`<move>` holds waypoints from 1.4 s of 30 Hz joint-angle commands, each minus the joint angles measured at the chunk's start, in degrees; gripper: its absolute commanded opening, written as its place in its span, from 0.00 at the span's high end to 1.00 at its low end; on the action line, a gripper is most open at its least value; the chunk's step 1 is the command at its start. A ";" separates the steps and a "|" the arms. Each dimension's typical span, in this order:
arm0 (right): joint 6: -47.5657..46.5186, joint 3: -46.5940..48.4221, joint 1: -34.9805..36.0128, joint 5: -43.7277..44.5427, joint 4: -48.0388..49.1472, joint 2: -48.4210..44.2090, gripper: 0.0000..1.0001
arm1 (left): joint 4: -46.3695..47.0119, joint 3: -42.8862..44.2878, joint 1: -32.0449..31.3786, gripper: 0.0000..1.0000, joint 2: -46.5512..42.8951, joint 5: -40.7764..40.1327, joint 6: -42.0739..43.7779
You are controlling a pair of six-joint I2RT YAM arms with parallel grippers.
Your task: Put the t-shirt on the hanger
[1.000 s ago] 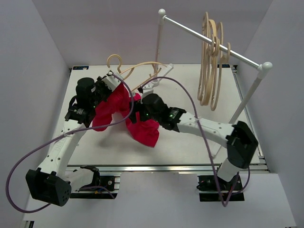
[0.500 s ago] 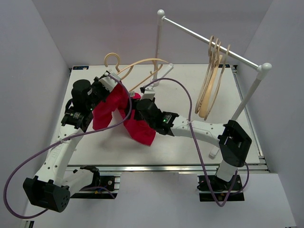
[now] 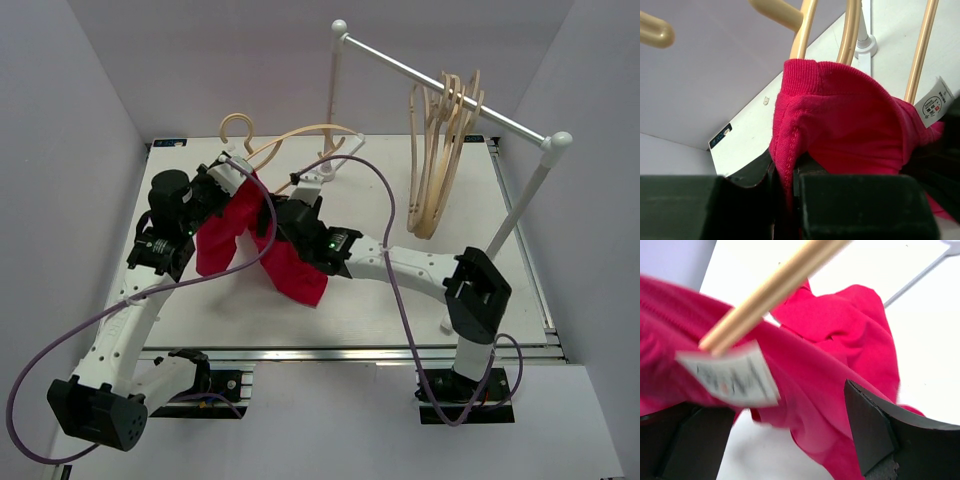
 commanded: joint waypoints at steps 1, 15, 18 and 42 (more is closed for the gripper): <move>1.25 5.85 -0.03 4.45 -4.06 3.62 0.11 | 1.86 -0.28 -0.08 1.00 -3.32 1.01 -1.42; 2.13 -5.56 -2.92 10.33 -16.90 -3.58 0.71 | 7.58 -2.39 4.39 1.00 -2.53 -14.37 -3.79; -2.16 -7.05 -5.73 7.35 -12.78 -4.72 0.98 | 6.53 -2.83 6.41 1.00 -3.14 -12.62 -3.00; -28.28 11.05 -32.02 -21.48 -7.23 0.91 1.00 | -2.62 -14.42 8.44 1.00 -18.18 -5.58 6.31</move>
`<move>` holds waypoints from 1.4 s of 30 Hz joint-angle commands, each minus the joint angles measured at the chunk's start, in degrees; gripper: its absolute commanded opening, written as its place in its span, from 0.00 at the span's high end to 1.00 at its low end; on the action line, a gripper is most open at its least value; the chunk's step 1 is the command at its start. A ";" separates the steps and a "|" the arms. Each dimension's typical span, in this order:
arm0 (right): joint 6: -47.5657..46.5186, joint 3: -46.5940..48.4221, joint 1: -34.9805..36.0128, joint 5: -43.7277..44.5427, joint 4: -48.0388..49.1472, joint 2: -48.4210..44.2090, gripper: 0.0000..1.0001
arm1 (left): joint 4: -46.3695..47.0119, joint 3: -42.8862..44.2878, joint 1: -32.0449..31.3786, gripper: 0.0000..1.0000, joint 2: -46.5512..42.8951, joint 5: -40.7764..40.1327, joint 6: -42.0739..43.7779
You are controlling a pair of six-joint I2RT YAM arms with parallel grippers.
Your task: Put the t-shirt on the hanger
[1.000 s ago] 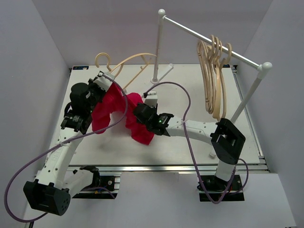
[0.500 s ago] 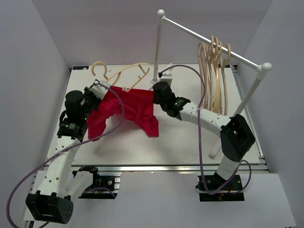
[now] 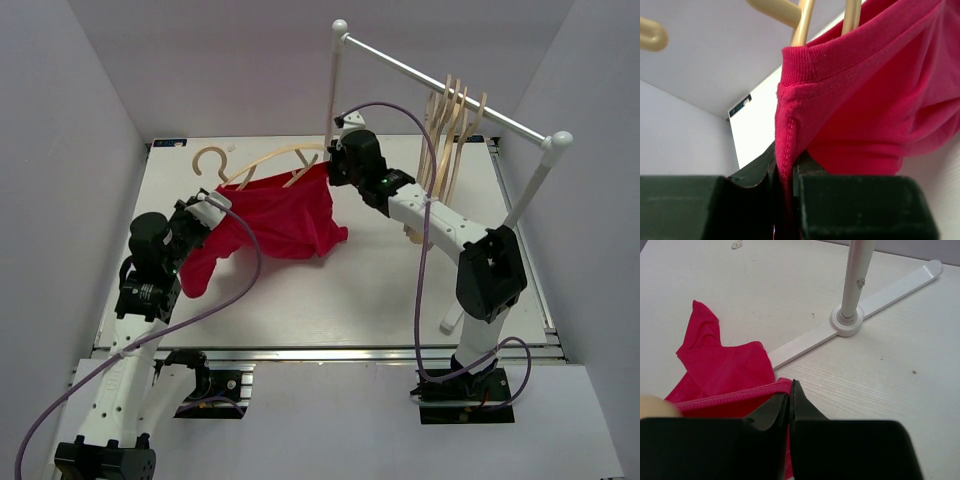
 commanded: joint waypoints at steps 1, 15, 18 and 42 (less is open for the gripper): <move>-2.86 0.86 -6.43 2.78 -2.34 -3.23 1.00 | -1.07 -2.63 0.97 1.00 -1.91 -5.51 5.09; -10.33 5.96 -9.15 -5.04 -12.70 -6.39 1.00 | 1.22 -6.77 0.97 1.00 -0.52 -9.21 6.51; -11.82 5.96 -9.15 -9.43 -15.34 -7.18 1.00 | 2.54 -6.77 1.06 1.00 0.27 -12.63 6.50; -16.57 25.26 7.10 -18.40 -29.49 -1.05 1.00 | -0.89 -6.86 1.06 1.00 3.18 -1.31 10.99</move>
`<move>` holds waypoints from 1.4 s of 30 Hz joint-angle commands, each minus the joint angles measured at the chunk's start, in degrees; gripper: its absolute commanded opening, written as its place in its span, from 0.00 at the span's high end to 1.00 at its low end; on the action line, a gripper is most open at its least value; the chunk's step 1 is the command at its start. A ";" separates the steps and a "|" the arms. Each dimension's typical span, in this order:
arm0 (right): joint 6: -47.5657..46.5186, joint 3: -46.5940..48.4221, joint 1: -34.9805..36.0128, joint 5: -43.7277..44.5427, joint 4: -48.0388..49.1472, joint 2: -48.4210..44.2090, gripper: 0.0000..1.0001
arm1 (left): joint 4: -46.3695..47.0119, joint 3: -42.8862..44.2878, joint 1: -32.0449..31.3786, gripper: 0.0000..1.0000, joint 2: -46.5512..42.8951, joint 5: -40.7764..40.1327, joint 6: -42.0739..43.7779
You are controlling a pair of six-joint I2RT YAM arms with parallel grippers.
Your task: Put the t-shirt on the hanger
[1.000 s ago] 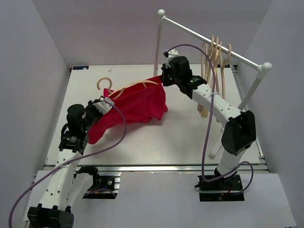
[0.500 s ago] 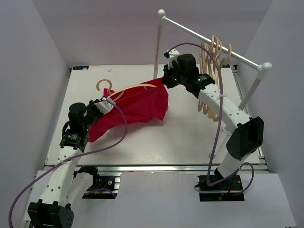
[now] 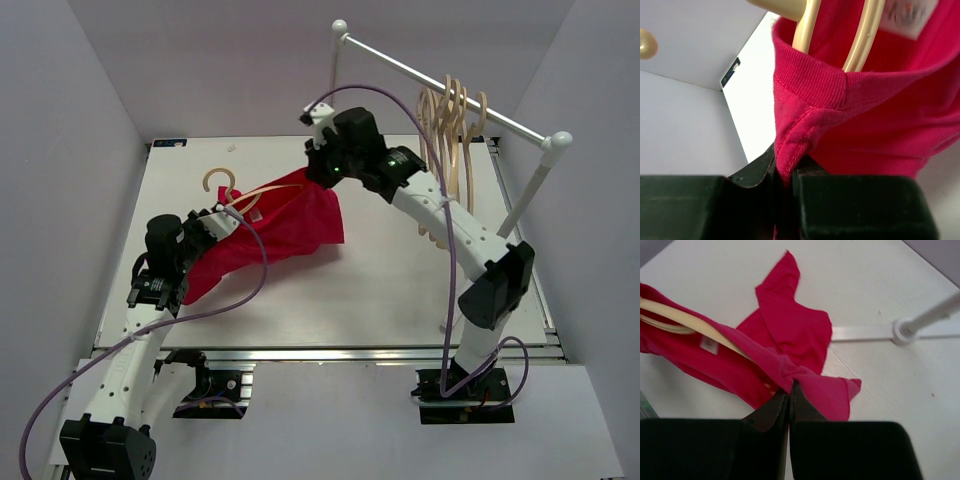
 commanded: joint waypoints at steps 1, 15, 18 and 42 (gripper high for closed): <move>-1.93 8.11 3.65 -0.24 -1.58 3.96 1.00 | -0.89 0.47 0.64 1.00 -0.41 4.20 -0.20; -5.08 15.59 8.67 -4.47 0.44 12.68 0.72 | -7.48 4.51 0.46 1.00 3.29 19.51 4.45; -7.11 12.96 8.67 -1.31 0.17 11.10 0.51 | -8.19 4.69 0.46 1.00 3.64 20.39 5.42; -34.54 -9.56 -1.88 -25.11 -13.10 -3.68 0.12 | -9.15 4.86 0.55 1.00 4.69 24.70 7.62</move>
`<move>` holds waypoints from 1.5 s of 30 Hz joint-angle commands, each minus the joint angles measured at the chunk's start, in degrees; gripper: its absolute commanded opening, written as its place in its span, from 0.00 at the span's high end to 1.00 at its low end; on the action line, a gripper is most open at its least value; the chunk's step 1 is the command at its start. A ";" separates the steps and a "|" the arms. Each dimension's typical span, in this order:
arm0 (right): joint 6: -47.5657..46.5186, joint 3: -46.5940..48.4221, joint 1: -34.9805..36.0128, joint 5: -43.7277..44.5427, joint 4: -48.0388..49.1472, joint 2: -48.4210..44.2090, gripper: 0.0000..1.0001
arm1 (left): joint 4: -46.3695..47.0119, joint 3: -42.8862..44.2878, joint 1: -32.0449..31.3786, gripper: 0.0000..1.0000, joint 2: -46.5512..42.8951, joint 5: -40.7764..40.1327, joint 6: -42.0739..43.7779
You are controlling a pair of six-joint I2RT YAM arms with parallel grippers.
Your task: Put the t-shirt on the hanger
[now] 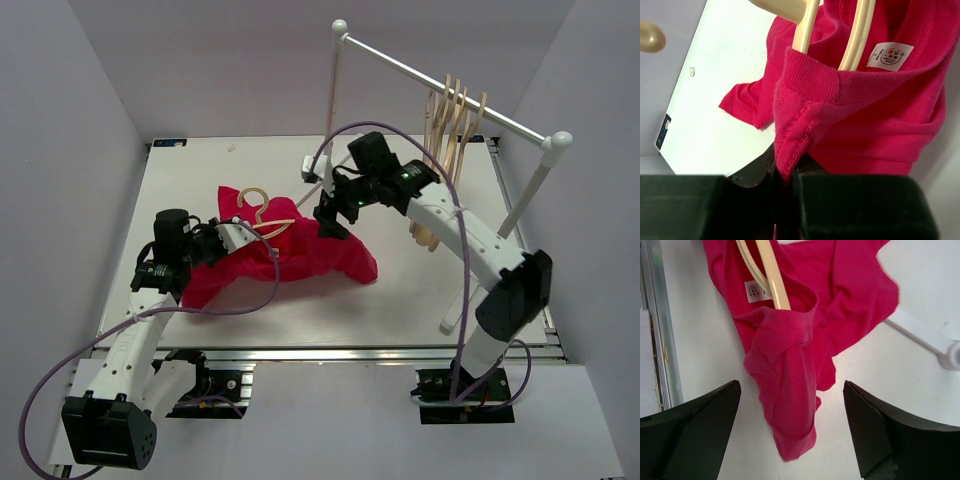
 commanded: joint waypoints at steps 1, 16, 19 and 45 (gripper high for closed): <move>-3.22 4.94 0.22 -3.26 -3.59 5.27 0.12 | -0.39 2.68 0.09 1.00 -1.56 4.61 0.38; -2.87 10.41 5.05 -12.22 -3.25 13.98 0.74 | 0.93 5.05 0.18 1.00 -0.77 11.64 -1.99; -1.47 9.53 5.14 -10.91 -1.14 12.76 0.98 | 1.10 4.88 0.09 1.00 -0.85 11.39 -1.99; 13.21 -1.91 1.63 20.99 8.28 -7.20 1.00 | 5.40 15.84 0.36 0.02 -0.95 -15.68 -17.79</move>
